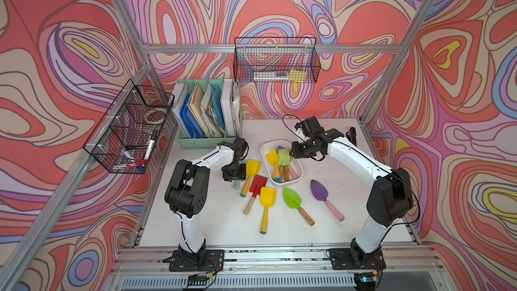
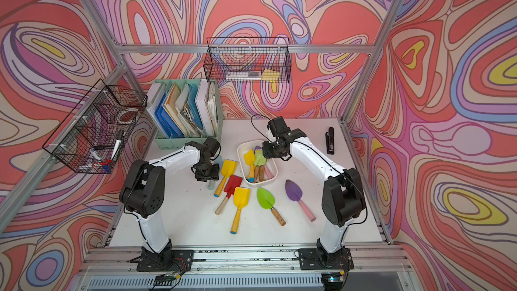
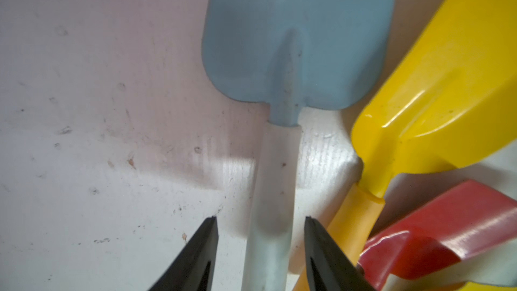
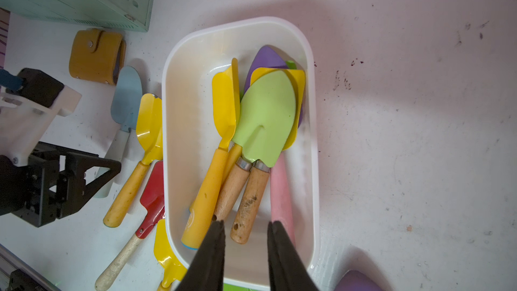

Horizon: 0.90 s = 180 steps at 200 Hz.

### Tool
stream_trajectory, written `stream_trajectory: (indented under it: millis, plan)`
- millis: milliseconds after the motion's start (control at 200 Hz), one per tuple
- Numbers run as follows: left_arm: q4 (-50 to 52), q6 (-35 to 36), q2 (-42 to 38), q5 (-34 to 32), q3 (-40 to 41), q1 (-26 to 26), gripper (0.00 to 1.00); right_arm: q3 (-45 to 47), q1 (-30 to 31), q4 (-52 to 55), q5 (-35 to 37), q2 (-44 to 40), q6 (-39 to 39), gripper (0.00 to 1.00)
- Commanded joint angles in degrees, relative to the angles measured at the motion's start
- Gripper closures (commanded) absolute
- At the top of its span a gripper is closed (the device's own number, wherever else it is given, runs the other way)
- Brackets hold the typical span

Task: Put the shovel into the storage box
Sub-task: Pick up the shovel from the center of the board.

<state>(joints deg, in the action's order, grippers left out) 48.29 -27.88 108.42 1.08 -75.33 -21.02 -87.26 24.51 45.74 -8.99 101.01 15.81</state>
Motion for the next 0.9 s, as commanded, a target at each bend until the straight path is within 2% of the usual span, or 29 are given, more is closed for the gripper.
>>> stream_trajectory:
  millis: [0,155,215,275,345,406,711,896]
  plan:
    - [-0.6,0.5,1.4,-1.0,0.6,0.3,0.51,0.6,0.2,-1.1,0.0,-1.5,0.5,0.72]
    - [-0.7,0.5,2.0,-1.0,0.6,0.3,0.51,0.8,0.3,-1.4,-0.1,-1.6,0.6,0.72]
    - [-0.8,0.5,2.2,-0.8,0.7,0.2,0.55,1.0,0.3,-1.5,-0.1,-1.7,0.7,0.73]
    - [-0.9,0.5,2.3,-0.7,0.8,0.2,0.62,1.3,0.4,-1.7,-0.1,-1.8,0.8,0.72]
    - [-1.0,0.5,2.4,-0.5,0.9,0.2,0.77,1.4,0.3,-1.8,-0.1,-1.8,0.9,0.72]
    - [-0.9,0.5,2.4,-0.4,0.9,0.3,0.82,1.5,0.3,-1.8,-0.2,-1.8,0.9,0.73]
    - [-0.1,0.7,0.1,0.5,0.3,0.3,0.94,1.4,0.3,-2.3,-0.7,-1.9,1.1,0.73]
    - [1.3,1.6,-4.8,2.9,-0.7,0.0,0.94,1.4,0.2,-4.0,-2.9,-1.8,1.7,0.73]
